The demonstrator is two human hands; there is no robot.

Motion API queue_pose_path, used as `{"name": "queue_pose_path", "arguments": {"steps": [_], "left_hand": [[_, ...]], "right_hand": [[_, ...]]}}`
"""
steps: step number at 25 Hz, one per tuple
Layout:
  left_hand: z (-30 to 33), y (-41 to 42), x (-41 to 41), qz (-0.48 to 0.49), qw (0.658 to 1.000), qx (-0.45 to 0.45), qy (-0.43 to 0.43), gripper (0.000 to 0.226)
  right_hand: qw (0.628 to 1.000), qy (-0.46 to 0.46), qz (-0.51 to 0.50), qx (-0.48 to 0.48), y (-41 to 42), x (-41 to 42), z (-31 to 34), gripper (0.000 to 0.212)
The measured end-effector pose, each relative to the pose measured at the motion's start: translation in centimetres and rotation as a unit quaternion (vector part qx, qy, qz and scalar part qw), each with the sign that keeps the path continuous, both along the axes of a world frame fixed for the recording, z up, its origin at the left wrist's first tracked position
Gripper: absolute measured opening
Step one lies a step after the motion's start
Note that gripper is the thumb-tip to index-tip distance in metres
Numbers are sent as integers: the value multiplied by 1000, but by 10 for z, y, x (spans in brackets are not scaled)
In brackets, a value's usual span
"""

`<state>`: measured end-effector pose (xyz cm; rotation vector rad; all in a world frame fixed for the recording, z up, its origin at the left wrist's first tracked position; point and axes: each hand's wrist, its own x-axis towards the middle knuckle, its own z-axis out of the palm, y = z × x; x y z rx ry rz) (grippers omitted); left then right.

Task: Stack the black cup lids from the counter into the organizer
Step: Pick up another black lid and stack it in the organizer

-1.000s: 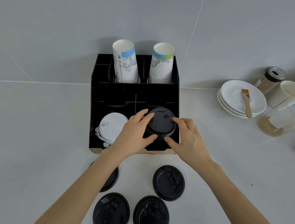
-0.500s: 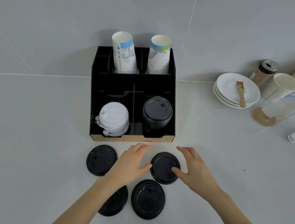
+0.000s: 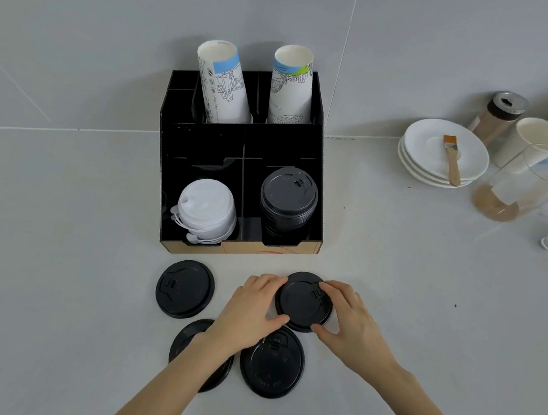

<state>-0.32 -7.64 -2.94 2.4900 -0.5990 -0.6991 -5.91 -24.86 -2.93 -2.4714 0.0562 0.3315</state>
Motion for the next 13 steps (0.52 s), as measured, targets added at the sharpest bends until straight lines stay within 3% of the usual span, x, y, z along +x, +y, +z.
{"name": "queue_pose_path", "arguments": {"steps": [7,13], "left_hand": [[5,8,-2,24,999,-48,7,62],[35,18,7,47,989,-128,-51,59]], "right_hand": [[999,-44,7,27,4,1,10,57],[994,-96,18,48,4,12,39,57]]}}
